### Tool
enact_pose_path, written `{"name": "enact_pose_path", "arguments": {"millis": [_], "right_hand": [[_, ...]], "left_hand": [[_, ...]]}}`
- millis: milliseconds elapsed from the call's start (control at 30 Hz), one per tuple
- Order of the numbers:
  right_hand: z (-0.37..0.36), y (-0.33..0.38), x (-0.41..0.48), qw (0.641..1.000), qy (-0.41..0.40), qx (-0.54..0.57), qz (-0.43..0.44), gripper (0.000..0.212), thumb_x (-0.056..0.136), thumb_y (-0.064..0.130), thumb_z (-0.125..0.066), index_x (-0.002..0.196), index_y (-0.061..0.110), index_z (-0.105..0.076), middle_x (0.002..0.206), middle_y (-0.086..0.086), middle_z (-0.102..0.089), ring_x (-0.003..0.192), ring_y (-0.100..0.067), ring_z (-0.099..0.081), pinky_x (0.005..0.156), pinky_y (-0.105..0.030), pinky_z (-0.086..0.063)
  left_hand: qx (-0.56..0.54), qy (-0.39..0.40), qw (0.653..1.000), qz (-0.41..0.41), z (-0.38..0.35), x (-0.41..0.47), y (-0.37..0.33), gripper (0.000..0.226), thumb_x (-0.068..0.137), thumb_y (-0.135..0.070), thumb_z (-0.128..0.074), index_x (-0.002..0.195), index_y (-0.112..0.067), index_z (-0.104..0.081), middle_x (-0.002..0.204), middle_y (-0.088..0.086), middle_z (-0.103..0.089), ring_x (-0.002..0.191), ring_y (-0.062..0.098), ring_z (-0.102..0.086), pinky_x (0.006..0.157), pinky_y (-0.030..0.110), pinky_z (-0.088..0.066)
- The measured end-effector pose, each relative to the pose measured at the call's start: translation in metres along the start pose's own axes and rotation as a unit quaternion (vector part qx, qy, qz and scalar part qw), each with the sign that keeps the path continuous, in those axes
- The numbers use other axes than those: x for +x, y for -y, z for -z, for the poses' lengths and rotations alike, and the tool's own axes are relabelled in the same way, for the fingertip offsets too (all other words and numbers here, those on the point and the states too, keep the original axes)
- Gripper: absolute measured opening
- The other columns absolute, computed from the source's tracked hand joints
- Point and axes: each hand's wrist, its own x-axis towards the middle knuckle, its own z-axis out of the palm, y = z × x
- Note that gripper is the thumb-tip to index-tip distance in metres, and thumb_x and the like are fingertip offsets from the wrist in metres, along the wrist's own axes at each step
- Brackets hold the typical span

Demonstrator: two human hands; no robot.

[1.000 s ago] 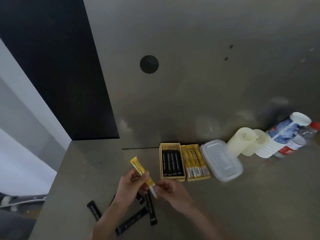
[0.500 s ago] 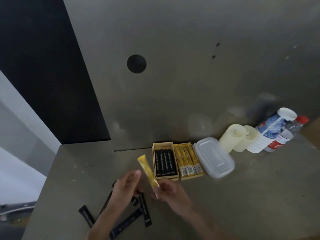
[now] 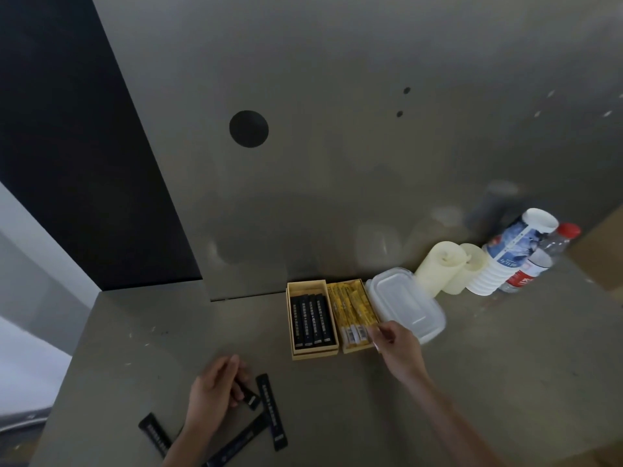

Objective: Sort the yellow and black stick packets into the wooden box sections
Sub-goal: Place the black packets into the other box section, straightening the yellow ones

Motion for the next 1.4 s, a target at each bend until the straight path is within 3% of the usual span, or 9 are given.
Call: {"name": "enact_pose_path", "arguments": {"millis": [133, 233, 400, 700, 833, 1000, 1100, 1167, 1400], "right_hand": [[-0.009, 0.006, 0.006, 1.0, -0.02, -0.007, 0.009, 0.014, 0.096, 0.035, -0.065, 0.1, 0.021, -0.063, 0.086, 0.014, -0.068, 0.077, 0.004, -0.064, 0.06, -0.011, -0.042], [-0.018, 0.004, 0.008, 0.999, -0.033, -0.018, 0.033, 0.014, 0.097, 0.03, -0.064, 0.106, 0.02, -0.059, 0.094, 0.01, -0.067, 0.083, 0.0, -0.066, 0.071, -0.02, -0.055], [-0.024, -0.005, 0.004, 0.989, -0.046, -0.105, 0.094, 0.018, 0.099, 0.033, -0.059, 0.112, 0.022, -0.061, 0.113, 0.007, -0.051, 0.086, -0.002, -0.06, 0.07, -0.013, -0.045], [-0.029, -0.025, 0.009, 0.979, -0.075, -0.14, 0.124, 0.026, 0.099, 0.034, -0.059, 0.12, 0.022, -0.068, 0.116, 0.002, -0.053, 0.086, -0.014, -0.064, 0.076, -0.034, -0.058], [-0.031, -0.023, 0.008, 0.98, -0.083, -0.136, 0.122, 0.024, 0.099, 0.032, -0.059, 0.119, 0.021, -0.068, 0.113, 0.001, -0.054, 0.086, -0.017, -0.064, 0.077, -0.035, -0.057], [-0.031, -0.029, 0.009, 0.977, -0.077, -0.145, 0.137, 0.025, 0.1, 0.033, -0.057, 0.12, 0.022, -0.067, 0.112, 0.001, -0.054, 0.087, -0.018, -0.067, 0.077, -0.038, -0.059], [-0.031, -0.03, 0.009, 0.976, -0.077, -0.147, 0.14, 0.026, 0.1, 0.033, -0.056, 0.122, 0.023, -0.066, 0.114, 0.001, -0.055, 0.089, -0.017, -0.067, 0.078, -0.037, -0.059], [-0.031, -0.03, 0.008, 0.977, -0.073, -0.146, 0.137, 0.027, 0.1, 0.031, -0.056, 0.123, 0.022, -0.066, 0.115, 0.001, -0.056, 0.091, -0.016, -0.066, 0.079, -0.036, -0.059], [-0.031, -0.032, 0.008, 0.975, -0.074, -0.15, 0.146, 0.028, 0.1, 0.029, -0.057, 0.126, 0.02, -0.064, 0.116, 0.0, -0.057, 0.091, -0.016, -0.066, 0.078, -0.031, -0.057]], "left_hand": [[-0.012, -0.001, 1.0, 0.002, 0.002, 0.001, 0.003, 0.026, 0.103, -0.017, -0.051, 0.087, -0.008, -0.069, 0.07, 0.012, -0.071, 0.045, 0.017, -0.055, 0.04, 0.021, -0.043], [-0.011, 0.003, 1.0, -0.002, 0.002, 0.0, 0.003, 0.025, 0.103, -0.016, -0.051, 0.087, -0.007, -0.069, 0.07, 0.013, -0.07, 0.045, 0.017, -0.056, 0.041, 0.021, -0.044], [0.005, 0.008, 1.0, -0.001, 0.002, -0.002, 0.0, 0.027, 0.103, -0.021, -0.05, 0.088, -0.01, -0.07, 0.072, 0.013, -0.07, 0.049, 0.018, -0.058, 0.044, 0.025, -0.046], [0.015, 0.01, 1.0, 0.004, 0.003, -0.007, -0.006, 0.027, 0.103, -0.024, -0.05, 0.091, -0.01, -0.07, 0.076, 0.012, -0.07, 0.053, 0.016, -0.06, 0.05, 0.03, -0.048], [0.035, 0.019, 0.999, -0.005, 0.004, -0.008, -0.007, 0.026, 0.102, -0.025, -0.05, 0.094, -0.011, -0.07, 0.078, 0.009, -0.071, 0.056, 0.015, -0.061, 0.053, 0.03, -0.052], [0.202, 0.069, 0.976, -0.046, 0.001, -0.011, -0.016, 0.013, 0.092, -0.046, -0.063, 0.097, -0.035, -0.067, 0.091, -0.011, -0.072, 0.077, 0.004, -0.067, 0.071, 0.027, -0.055], [0.351, 0.145, 0.921, -0.09, -0.009, -0.014, -0.025, 0.044, 0.076, -0.059, -0.074, 0.111, -0.04, -0.056, 0.106, -0.024, -0.057, 0.095, -0.004, -0.056, 0.083, 0.026, -0.049], [0.394, 0.155, 0.9, -0.106, -0.015, -0.015, -0.027, 0.06, 0.071, -0.056, -0.08, 0.12, -0.039, -0.052, 0.112, -0.021, -0.051, 0.102, -0.001, -0.053, 0.09, 0.029, -0.048], [0.367, 0.137, 0.916, -0.085, -0.018, -0.014, -0.032, 0.044, 0.071, -0.039, -0.086, 0.103, -0.03, -0.057, 0.098, -0.01, -0.054, 0.09, 0.007, -0.053, 0.074, 0.022, -0.041]]}}
